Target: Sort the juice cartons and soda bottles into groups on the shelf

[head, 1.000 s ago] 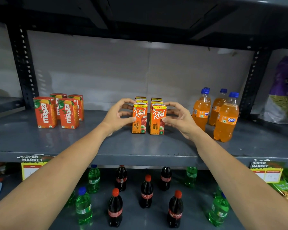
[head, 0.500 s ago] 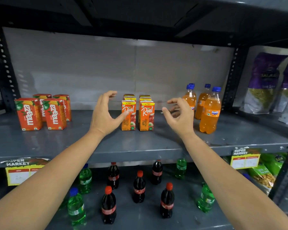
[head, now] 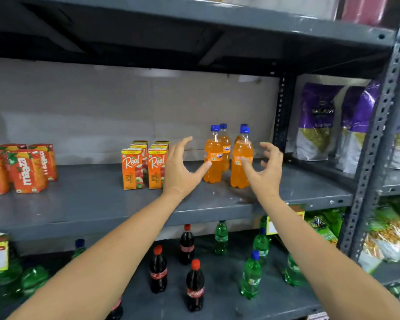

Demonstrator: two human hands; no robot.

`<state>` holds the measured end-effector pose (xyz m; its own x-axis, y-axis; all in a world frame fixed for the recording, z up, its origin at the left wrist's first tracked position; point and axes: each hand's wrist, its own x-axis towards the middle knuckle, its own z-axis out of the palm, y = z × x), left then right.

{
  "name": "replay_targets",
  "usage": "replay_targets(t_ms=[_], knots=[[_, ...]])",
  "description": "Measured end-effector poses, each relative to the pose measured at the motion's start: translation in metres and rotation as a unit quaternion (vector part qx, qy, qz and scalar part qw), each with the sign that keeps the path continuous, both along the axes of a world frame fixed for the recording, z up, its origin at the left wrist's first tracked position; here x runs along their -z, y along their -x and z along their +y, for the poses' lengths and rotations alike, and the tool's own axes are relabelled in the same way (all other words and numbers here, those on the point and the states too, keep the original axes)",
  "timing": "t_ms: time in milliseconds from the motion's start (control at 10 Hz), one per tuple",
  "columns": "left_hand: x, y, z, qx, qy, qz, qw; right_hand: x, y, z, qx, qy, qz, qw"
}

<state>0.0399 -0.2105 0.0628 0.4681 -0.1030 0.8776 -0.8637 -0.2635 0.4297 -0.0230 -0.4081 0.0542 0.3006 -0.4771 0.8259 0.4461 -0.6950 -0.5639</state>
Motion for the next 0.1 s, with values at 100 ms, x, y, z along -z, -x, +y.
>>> replay_targets(t_ms=[100], knots=[[-0.0067, -0.0062, -0.0201, -0.005, 0.033, 0.082, 0.996, -0.0031, -0.0051, -0.0109, -0.073, -0.021, 0.051, 0.996]])
